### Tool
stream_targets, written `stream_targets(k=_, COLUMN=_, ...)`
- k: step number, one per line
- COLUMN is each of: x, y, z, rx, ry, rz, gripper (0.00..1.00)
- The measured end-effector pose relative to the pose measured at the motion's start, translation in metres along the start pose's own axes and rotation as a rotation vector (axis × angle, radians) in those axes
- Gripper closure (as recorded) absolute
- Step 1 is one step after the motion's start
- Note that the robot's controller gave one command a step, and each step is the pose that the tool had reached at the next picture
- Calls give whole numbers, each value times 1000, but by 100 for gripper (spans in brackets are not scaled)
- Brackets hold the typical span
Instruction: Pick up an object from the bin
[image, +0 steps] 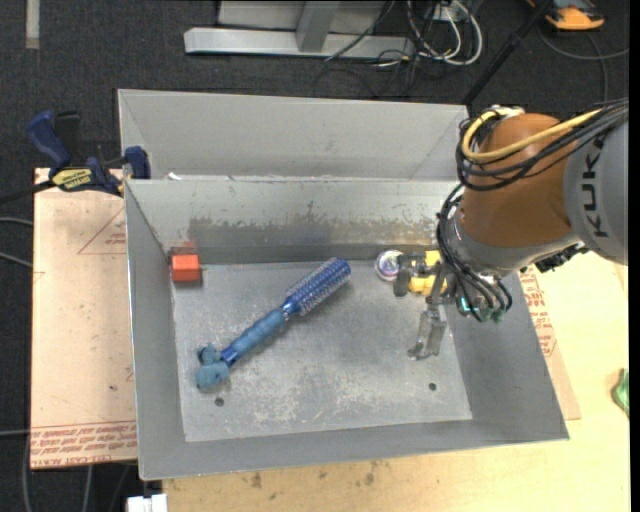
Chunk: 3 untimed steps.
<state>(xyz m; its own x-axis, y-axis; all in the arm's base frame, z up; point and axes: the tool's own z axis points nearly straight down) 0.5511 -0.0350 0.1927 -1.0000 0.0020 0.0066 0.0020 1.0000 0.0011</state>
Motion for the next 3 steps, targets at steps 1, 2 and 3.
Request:
stream_targets(k=1, x=-73, y=87, z=27, rx=-4, ry=-12, rz=-40, gripper=0)
stream_targets(k=2, x=-93, y=83, z=126, rx=1, ry=-5, rz=-138, gripper=0)
stream_targets(k=3, x=-94, y=83, z=123, rx=1, ry=-8, rz=-138, gripper=100)
